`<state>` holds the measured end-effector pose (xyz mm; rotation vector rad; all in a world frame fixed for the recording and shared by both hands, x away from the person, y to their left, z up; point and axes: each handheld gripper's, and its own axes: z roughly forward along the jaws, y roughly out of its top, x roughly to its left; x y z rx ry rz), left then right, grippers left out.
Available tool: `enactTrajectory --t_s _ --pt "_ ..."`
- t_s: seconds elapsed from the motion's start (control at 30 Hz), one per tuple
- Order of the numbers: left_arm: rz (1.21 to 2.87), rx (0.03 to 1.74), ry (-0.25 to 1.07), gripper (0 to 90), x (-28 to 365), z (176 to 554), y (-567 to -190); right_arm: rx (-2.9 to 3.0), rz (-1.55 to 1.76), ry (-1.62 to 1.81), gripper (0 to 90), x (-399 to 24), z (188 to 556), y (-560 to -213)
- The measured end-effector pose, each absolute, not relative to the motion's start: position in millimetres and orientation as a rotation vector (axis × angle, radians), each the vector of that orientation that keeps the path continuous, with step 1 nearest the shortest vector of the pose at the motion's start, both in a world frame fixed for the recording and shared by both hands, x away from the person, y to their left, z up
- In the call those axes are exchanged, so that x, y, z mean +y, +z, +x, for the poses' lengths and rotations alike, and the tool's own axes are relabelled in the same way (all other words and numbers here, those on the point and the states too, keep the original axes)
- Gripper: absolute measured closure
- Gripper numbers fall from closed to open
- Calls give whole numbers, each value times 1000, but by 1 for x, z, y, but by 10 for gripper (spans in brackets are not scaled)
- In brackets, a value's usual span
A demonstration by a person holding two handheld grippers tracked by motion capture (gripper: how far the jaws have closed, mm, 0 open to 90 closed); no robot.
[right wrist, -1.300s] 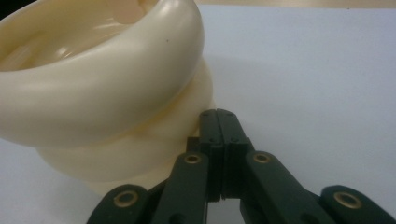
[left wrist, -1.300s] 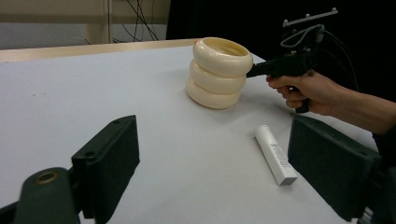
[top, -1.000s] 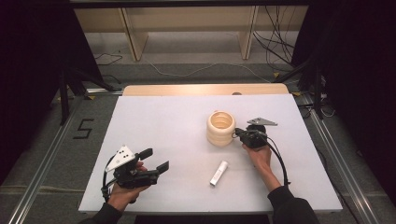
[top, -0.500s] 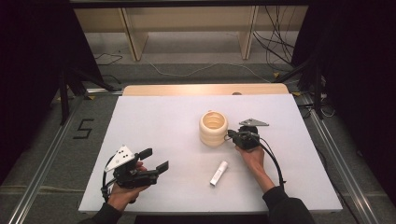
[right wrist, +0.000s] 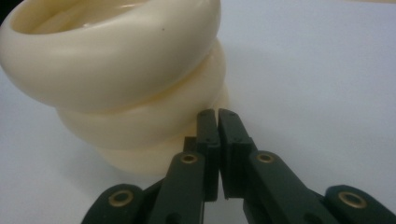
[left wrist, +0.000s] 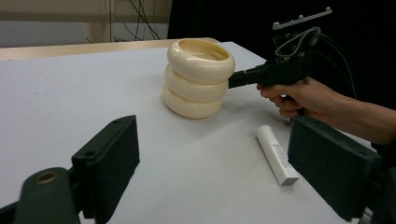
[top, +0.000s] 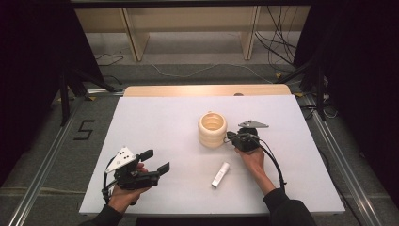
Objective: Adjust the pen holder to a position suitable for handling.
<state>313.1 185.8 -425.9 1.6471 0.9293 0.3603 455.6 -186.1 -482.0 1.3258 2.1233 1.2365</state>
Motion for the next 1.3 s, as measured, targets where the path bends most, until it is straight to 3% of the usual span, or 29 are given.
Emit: enactTrajectory --t_s 0.17,0.43,0.67,0.97,1.3 --pt "1651 936 356 162 187 313 -426 2099 1322 1253 782 -193 453 -476" --pt "1649 945 353 162 186 314 -426 2061 1260 1236 508 -205 442 -459" --pt "1658 950 343 162 184 315 -427 2016 1244 1338 395 -217 428 -440" --pt "1667 954 334 162 182 316 -428 2055 1195 1401 312 -222 408 -432" --pt "1693 1000 285 162 174 321 -429 2062 1162 1419 292 -231 389 -429"
